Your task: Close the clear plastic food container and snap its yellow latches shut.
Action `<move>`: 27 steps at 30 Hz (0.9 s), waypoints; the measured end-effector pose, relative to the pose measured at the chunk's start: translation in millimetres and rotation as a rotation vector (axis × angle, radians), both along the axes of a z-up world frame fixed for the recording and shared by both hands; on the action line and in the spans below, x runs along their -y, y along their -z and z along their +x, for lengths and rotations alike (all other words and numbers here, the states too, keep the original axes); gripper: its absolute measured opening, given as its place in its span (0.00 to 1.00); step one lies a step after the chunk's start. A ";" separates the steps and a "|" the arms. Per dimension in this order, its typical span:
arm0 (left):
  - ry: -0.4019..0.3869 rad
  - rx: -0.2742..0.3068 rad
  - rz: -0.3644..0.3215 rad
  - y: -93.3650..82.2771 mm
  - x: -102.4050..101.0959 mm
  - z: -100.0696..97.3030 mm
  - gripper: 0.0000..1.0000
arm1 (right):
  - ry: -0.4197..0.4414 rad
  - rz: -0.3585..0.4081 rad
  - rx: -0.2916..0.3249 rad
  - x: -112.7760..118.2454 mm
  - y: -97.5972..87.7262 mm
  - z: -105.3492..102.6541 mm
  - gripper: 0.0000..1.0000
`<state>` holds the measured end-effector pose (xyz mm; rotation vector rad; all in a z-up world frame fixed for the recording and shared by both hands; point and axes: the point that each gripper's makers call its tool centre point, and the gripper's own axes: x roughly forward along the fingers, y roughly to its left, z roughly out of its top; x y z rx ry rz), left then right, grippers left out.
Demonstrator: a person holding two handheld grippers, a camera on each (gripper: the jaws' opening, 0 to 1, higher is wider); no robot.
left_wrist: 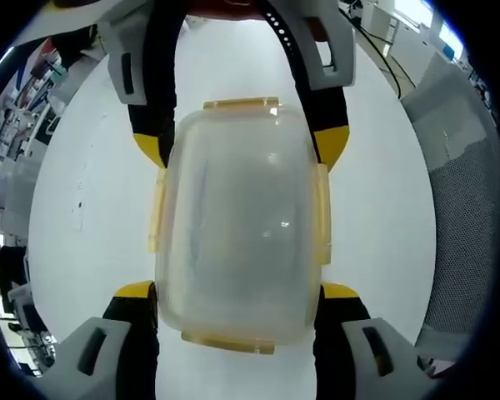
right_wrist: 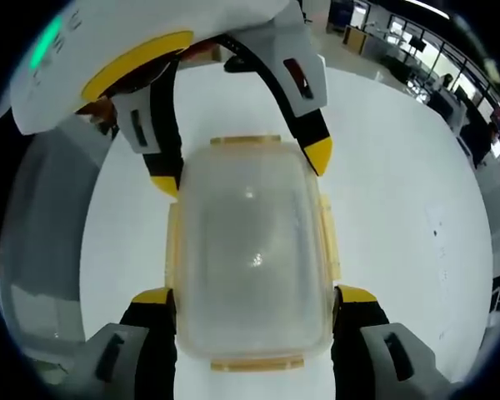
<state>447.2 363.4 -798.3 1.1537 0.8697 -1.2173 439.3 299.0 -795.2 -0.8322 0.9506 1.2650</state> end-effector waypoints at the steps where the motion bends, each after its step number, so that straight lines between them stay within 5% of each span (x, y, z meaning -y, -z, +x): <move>1: 0.000 -0.001 -0.001 0.0 0.0 0.3 0.76 | 0.000 0.001 0.000 0.0 0.0 0.2 0.77; 20: 0.023 0.024 0.004 1.4 0.6 1.3 0.79 | 0.005 0.000 0.006 -0.4 -1.6 -0.7 0.77; 23: -0.029 -0.036 -0.045 7.0 6.6 -8.8 0.94 | 0.004 -0.013 0.014 -2.7 -1.1 -1.3 0.79; 25: 0.024 0.020 0.052 10.7 -6.0 -3.1 0.97 | -0.014 -0.006 0.016 -5.7 0.3 -5.4 0.84; 27: 0.061 0.040 0.054 11.7 -5.9 -5.1 0.97 | -0.021 0.001 0.020 -8.6 1.4 -5.7 0.88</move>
